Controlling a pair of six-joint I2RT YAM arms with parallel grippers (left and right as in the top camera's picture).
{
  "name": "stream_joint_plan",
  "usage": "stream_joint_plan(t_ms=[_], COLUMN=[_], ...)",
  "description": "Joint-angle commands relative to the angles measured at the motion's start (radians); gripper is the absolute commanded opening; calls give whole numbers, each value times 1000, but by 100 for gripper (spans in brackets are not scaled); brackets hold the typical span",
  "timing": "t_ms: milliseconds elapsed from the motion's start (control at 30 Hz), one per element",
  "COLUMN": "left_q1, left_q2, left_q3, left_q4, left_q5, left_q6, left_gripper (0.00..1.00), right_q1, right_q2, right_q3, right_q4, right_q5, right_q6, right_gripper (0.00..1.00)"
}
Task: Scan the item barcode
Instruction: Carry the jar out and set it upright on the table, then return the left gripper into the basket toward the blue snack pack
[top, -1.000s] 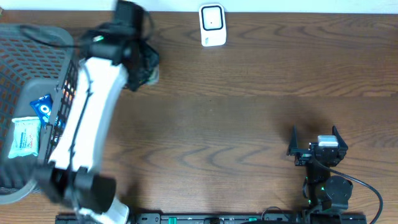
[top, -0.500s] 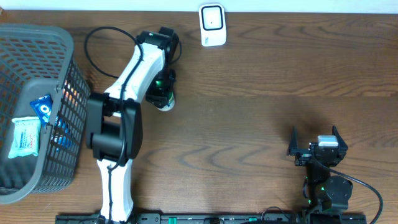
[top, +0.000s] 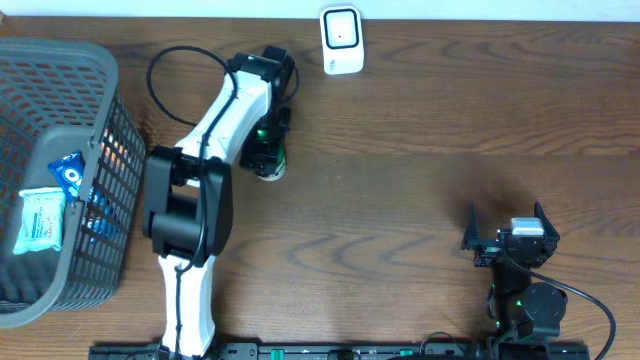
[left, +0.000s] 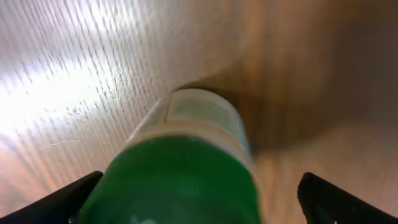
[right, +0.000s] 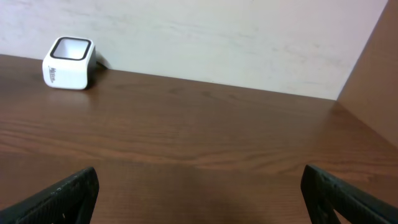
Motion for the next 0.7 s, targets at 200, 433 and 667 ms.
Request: stream_joint_plan(t_ms=[200,433,667], left_q1=[143,470,817], left_q2=[-475,-673,-593], left_q3=[251,274,134], left_q4=[-18,-109,-139], left_q5=[-160,-318,-314], left_q6=[624,1032,1080], left_gripper=[98,98,98], right_q1=[-6,-6,-6], right_q2=[-5,-5,-5], right_q3=[-1,-1,-1], right_q4=[-5,-5,-5], right_q5=[2,2,2], right_q6=[11,11,11], right_gripper=[99,99,99])
